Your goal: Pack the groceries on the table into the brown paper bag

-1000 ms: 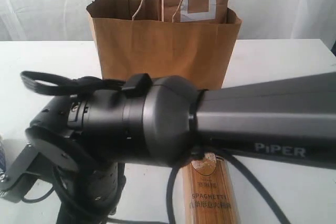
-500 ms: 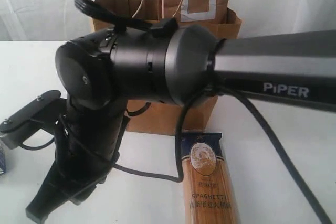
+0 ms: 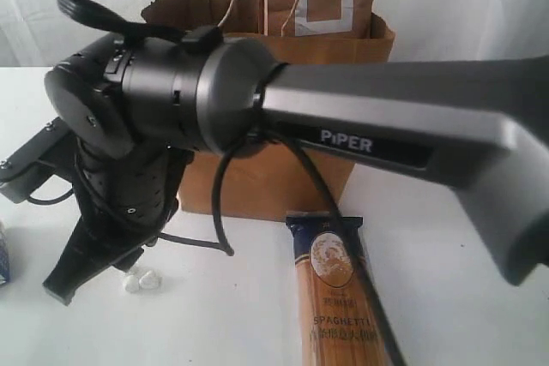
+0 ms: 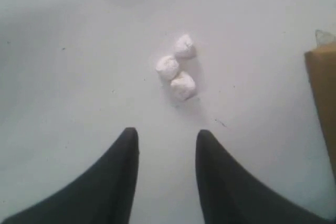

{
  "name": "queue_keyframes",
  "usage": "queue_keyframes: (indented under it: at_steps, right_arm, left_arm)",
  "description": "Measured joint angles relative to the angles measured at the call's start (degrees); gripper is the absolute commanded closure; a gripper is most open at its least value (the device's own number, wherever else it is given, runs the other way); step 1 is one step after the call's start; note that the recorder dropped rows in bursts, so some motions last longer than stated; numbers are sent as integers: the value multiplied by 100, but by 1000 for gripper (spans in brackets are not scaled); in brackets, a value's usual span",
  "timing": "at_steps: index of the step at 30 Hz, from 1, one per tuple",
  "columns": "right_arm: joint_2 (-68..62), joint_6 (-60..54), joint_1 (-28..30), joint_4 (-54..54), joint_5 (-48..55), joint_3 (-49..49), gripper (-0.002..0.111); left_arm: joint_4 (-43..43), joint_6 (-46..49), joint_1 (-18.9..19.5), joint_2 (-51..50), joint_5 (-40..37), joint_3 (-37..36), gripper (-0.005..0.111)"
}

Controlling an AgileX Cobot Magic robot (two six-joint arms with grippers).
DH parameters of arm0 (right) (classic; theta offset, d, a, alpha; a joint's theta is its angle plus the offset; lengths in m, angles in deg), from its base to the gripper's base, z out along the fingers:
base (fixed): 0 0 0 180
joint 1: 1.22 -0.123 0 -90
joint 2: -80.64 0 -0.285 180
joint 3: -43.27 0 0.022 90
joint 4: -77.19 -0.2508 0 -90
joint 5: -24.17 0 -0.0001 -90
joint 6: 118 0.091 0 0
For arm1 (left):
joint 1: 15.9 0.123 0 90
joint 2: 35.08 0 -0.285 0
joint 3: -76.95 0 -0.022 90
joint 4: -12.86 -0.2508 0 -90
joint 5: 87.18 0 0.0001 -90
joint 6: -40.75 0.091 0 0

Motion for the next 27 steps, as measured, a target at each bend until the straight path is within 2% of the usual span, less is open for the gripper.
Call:
queue_keyframes:
  at_steps: [6, 15, 22, 27]
  right_arm:
    - [-390, 187, 211, -383, 54, -192, 48]
    - [-425, 612, 270, -199, -322, -243, 48]
    - [-763, 657, 270, -546, -712, -255, 58]
    - [-914, 672, 270, -559, -634, -255, 58]
  left_arm:
    - [0, 0, 0, 0, 0, 0, 107]
    - [0, 0, 0, 0, 0, 0, 107]
    - [0, 0, 0, 0, 0, 0, 107]
    - [0, 0, 0, 0, 0, 0, 107]
